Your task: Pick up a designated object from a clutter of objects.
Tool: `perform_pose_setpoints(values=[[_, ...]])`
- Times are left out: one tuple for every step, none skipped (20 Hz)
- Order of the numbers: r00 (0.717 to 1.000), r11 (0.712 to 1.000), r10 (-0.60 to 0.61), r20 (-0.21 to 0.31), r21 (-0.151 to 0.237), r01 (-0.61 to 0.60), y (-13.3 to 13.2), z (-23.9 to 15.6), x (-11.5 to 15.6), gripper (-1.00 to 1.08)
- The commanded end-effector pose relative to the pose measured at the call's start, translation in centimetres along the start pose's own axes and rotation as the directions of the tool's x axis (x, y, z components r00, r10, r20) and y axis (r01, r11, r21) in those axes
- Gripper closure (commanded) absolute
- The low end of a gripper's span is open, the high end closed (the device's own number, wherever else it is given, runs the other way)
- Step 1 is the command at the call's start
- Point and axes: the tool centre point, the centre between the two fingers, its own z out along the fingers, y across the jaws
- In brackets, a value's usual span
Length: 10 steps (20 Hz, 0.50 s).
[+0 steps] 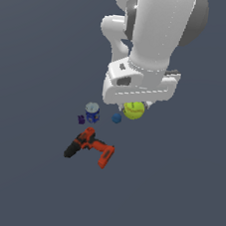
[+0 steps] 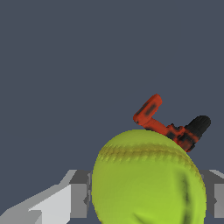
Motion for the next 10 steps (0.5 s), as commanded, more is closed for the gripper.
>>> perform_pose_setpoints(values=[[1.0, 1.0, -0.001, -0.001, 0.0, 0.001, 1.3, -2.8, -0.2, 1.08], [1.0, 1.0, -0.001, -0.001, 0.0, 0.001, 1.8, -3.8, -0.2, 1.08], [1.0, 1.0, 0.0, -0.001, 0.0, 0.0, 2.3, -4.9, -0.3, 1.08], [1.0, 1.0, 0.0, -0.001, 0.0, 0.0, 2.8, -5.9, -0.3, 1.08], [1.0, 1.0, 0.0, -0.001, 0.0, 0.0, 3.2, -6.8, -0.4, 1.08], [1.0, 1.0, 0.0, -0.001, 0.0, 0.0, 3.7, -7.7, -0.4, 1.08], [1.0, 1.0, 0.0, -0.001, -0.001, 0.0, 4.1, -8.5, -0.4, 1.08], [1.0, 1.0, 0.0, -0.001, -0.001, 0.0, 4.4, -9.3, -0.4, 1.08], [1.0, 1.0, 0.001, 0.0, -0.001, -0.001, 4.8, -10.0, -0.4, 1.08], [1.0, 1.0, 0.001, 0.0, -0.001, -0.001, 5.1, -10.7, -0.4, 1.08]])
